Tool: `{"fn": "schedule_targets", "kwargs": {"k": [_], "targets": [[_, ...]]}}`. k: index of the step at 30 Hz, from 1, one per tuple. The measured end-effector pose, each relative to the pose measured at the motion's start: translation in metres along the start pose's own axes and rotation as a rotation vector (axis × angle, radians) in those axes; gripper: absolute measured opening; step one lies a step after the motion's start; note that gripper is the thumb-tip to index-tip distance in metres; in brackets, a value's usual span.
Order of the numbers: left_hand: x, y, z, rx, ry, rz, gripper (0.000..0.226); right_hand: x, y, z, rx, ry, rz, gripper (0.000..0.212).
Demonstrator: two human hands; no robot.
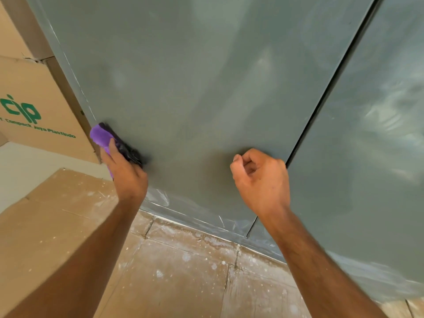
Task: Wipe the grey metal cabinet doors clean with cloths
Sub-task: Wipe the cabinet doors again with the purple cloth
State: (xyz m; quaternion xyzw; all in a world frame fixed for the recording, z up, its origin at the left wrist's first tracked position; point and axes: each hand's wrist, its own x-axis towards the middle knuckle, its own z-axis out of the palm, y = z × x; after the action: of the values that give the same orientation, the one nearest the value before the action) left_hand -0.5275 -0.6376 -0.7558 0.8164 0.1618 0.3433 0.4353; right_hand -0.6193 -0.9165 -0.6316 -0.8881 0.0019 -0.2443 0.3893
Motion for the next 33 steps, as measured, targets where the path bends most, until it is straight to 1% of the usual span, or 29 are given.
{"fn": "schedule_targets", "kwargs": {"k": [1,2,4,6,7,8,10,12,13,14,16,17,18,19,20,23,25,27,28,29,30,31,32,33], "targets": [[-0.01,-0.023,0.011,0.036,-0.089,0.039,0.074,-0.001,0.001,0.004,-0.016,-0.007,-0.005,0.033],[-0.022,-0.032,0.013,-0.018,-0.143,-0.037,0.07,-0.001,0.002,0.008,-0.027,-0.02,-0.009,0.032],[-0.027,-0.056,0.02,0.07,-0.156,-0.201,0.061,-0.003,0.002,0.014,-0.023,-0.048,0.0,0.032],[-0.021,-0.054,0.021,0.086,-0.171,-0.279,0.058,-0.007,0.004,0.018,-0.026,-0.075,0.006,0.032],[-0.015,-0.047,0.015,0.026,-0.141,-0.307,0.059,-0.008,0.004,0.019,-0.028,-0.083,0.008,0.033],[-0.009,-0.037,0.009,0.012,-0.112,-0.238,0.064,-0.008,0.005,0.02,-0.029,-0.086,0.009,0.033],[0.006,-0.029,0.0,-0.01,-0.045,-0.047,0.074,-0.008,0.008,0.021,-0.037,-0.09,0.011,0.033],[0.011,-0.03,-0.001,-0.031,-0.01,0.01,0.075,-0.006,0.008,0.023,-0.041,-0.095,0.007,0.034],[0.005,-0.038,0.003,-0.015,-0.019,0.009,0.075,-0.005,0.009,0.023,-0.035,-0.099,0.01,0.035],[-0.006,-0.044,0.004,0.007,-0.062,-0.012,0.075,-0.004,0.009,0.023,-0.025,-0.107,0.016,0.036],[-0.028,-0.057,0.006,0.017,-0.216,-0.148,0.076,-0.002,0.01,0.023,-0.003,-0.121,0.032,0.038],[-0.031,-0.061,0.006,0.007,-0.243,-0.192,0.075,-0.001,0.011,0.024,0.006,-0.128,0.04,0.039],[-0.027,-0.059,0.003,-0.006,-0.251,-0.191,0.073,-0.001,0.011,0.024,0.01,-0.134,0.046,0.039],[-0.017,-0.051,0.0,0.008,-0.222,-0.142,0.072,0.0,0.011,0.024,0.01,-0.134,0.052,0.039],[-0.005,-0.037,-0.005,0.006,-0.166,-0.049,0.071,-0.001,0.011,0.024,0.005,-0.131,0.055,0.039],[0.037,0.015,-0.019,-0.069,0.017,0.187,0.071,-0.003,0.008,0.025,-0.014,-0.125,0.053,0.04],[0.046,0.025,-0.017,-0.066,0.076,0.243,0.071,-0.002,0.009,0.025,-0.021,-0.12,0.041,0.039],[0.027,0.0,-0.007,-0.024,0.057,0.235,0.073,-0.002,0.01,0.026,-0.03,-0.123,0.027,0.038],[0.008,-0.019,0.0,0.005,-0.001,0.195,0.073,-0.002,0.01,0.025,-0.033,-0.126,0.019,0.038],[-0.016,-0.039,0.008,0.034,-0.09,0.157,0.073,-0.002,0.01,0.024,-0.034,-0.128,0.013,0.037],[-0.037,-0.056,0.011,0.061,-0.189,0.139,0.072,-0.002,0.011,0.025,-0.036,-0.128,0.007,0.037],[-0.047,-0.068,0.012,0.08,-0.253,0.144,0.071,-0.002,0.011,0.025,-0.044,-0.126,-0.002,0.036],[-0.044,-0.069,0.01,0.067,-0.274,0.152,0.07,-0.001,0.011,0.025,-0.057,-0.122,-0.009,0.036],[-0.034,-0.06,0.007,0.055,-0.244,0.164,0.069,-0.001,0.012,0.025,-0.07,-0.121,-0.008,0.036]]}}
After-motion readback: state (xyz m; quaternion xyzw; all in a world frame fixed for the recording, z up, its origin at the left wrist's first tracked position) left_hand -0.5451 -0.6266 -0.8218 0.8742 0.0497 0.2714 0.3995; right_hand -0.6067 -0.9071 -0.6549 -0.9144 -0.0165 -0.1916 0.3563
